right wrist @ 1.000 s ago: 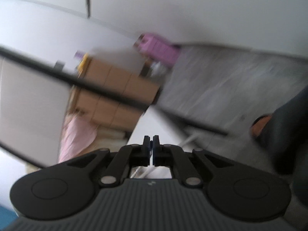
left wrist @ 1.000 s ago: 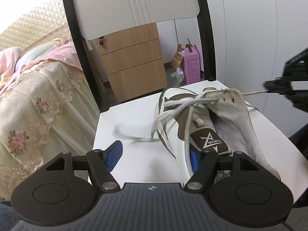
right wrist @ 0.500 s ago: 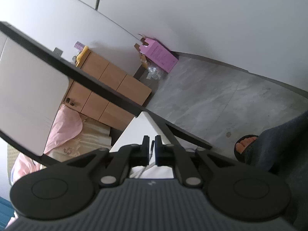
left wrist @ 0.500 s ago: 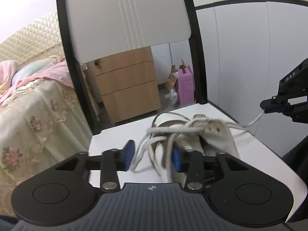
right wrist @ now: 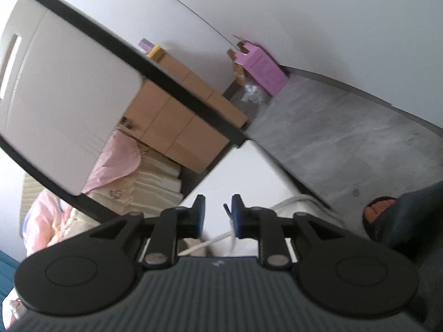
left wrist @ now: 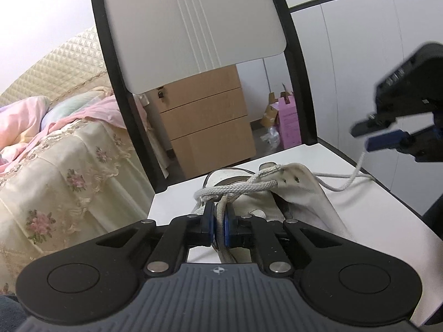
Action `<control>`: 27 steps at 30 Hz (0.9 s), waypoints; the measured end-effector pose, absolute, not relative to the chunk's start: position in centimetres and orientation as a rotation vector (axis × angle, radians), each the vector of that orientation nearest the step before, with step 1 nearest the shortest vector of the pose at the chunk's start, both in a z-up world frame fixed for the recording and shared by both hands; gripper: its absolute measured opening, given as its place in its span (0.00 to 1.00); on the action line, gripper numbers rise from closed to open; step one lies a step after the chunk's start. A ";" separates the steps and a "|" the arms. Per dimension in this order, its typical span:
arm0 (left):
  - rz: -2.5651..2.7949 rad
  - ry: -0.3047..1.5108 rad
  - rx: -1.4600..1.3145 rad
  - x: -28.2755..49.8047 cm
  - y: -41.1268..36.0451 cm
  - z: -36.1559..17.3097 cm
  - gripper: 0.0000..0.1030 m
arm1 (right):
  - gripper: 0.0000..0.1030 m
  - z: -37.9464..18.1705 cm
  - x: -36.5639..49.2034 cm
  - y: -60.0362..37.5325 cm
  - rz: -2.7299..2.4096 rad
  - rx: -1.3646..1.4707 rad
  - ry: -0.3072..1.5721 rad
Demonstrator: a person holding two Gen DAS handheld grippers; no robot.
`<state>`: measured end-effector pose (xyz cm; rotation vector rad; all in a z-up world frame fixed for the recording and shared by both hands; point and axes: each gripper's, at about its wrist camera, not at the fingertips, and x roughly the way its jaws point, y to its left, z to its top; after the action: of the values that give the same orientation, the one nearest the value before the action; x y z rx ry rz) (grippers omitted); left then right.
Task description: Lace up shoes with both hands
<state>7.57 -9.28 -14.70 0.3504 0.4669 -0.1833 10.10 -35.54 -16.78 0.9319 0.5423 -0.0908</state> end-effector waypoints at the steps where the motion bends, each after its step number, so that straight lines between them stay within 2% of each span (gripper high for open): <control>1: -0.187 0.465 0.350 7.6 -9.3 -14.7 0.08 | 0.31 -16.7 10.1 -35.4 -0.088 0.940 0.536; 8: -0.203 0.465 0.333 7.8 -9.1 -14.9 0.08 | 0.35 -14.4 9.4 -35.4 -0.110 0.926 0.372; 14: -0.211 0.479 0.311 8.0 -8.8 -14.8 0.09 | 0.36 -15.7 10.4 -34.3 -0.017 0.981 0.509; 20: -0.217 0.487 0.299 8.4 -8.7 -14.9 0.09 | 0.36 -19.3 11.9 -33.0 0.183 1.248 0.711; 25: -0.218 0.507 0.297 8.9 -8.7 -15.0 0.09 | 0.36 -20.4 13.3 -32.2 0.197 1.281 0.747; 26: -0.218 0.506 0.301 8.8 -8.7 -15.0 0.09 | 0.31 -20.4 13.6 -32.1 0.194 1.261 0.747; 27: -0.215 0.503 0.307 8.8 -8.8 -15.1 0.09 | 0.10 -20.4 13.7 -32.0 0.202 1.256 0.737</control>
<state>8.79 -8.78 -15.09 0.3074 0.5031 -0.2152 13.70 -31.99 -20.38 1.2563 0.7369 0.2023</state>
